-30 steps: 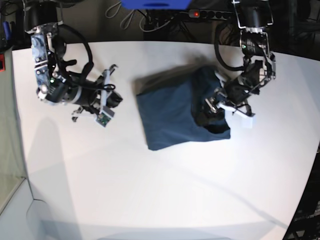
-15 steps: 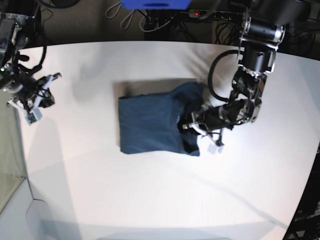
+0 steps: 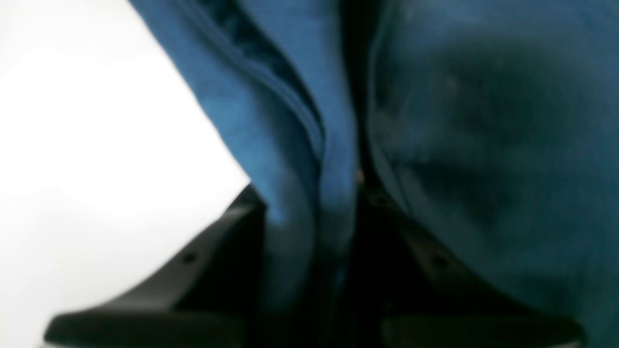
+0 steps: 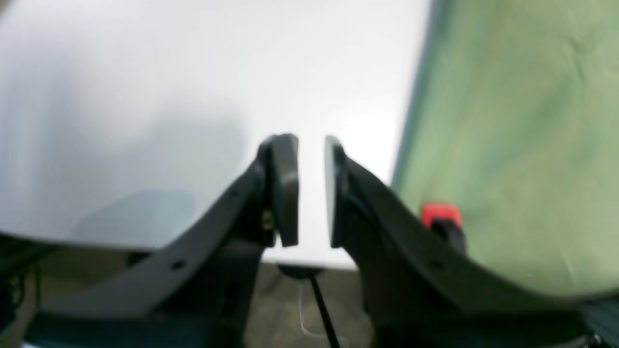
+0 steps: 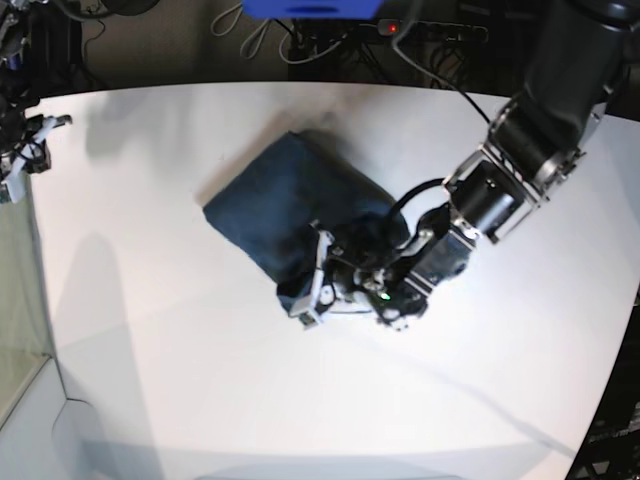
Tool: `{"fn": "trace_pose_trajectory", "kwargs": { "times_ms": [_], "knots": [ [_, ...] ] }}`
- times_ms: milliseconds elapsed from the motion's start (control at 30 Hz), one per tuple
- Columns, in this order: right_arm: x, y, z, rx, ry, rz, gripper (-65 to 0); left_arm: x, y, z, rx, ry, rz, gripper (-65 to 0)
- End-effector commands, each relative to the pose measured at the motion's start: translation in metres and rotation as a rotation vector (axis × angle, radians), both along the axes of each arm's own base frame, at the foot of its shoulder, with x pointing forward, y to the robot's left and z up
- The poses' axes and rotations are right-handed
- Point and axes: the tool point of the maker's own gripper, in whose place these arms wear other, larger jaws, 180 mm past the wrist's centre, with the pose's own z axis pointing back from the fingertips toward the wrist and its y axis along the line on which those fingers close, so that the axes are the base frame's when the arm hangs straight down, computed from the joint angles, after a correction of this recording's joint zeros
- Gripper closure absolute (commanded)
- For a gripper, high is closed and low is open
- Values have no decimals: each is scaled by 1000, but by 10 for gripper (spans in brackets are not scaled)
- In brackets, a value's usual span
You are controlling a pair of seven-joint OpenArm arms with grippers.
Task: Layout the t-shirt on the table in an organized manner, then fold the t-shirt properly
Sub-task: 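Push the folded bundle square with the left gripper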
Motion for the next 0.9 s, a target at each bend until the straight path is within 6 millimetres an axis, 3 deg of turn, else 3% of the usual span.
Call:
{"fn": "trace_pose_trajectory", "kwargs": {
  "times_ms": [0,100,200,500,667,867],
  "knots": [
    [6,1,16,-12,-58,14,-81,7,-1,5,38,-44,-48,-2],
    [-5,0,25,-32,-78,-8,-81,10,-25,11,78,-163,-235,-2],
    [-13,4,28,-36,-84,-23,-81,1,-43,11,129,-218,-456,-2],
    [-30,26,22,-4,-74,-32,-81,4,-100,32,177,-383,-605,-2],
    [-39,32,15,15,-56,-42,-81,3,-113,37,190,-412,-632,-4],
    [-39,32,15,16,-56,-43,-81,4,-111,37,196,-409,-627,-33]
  ]
}}
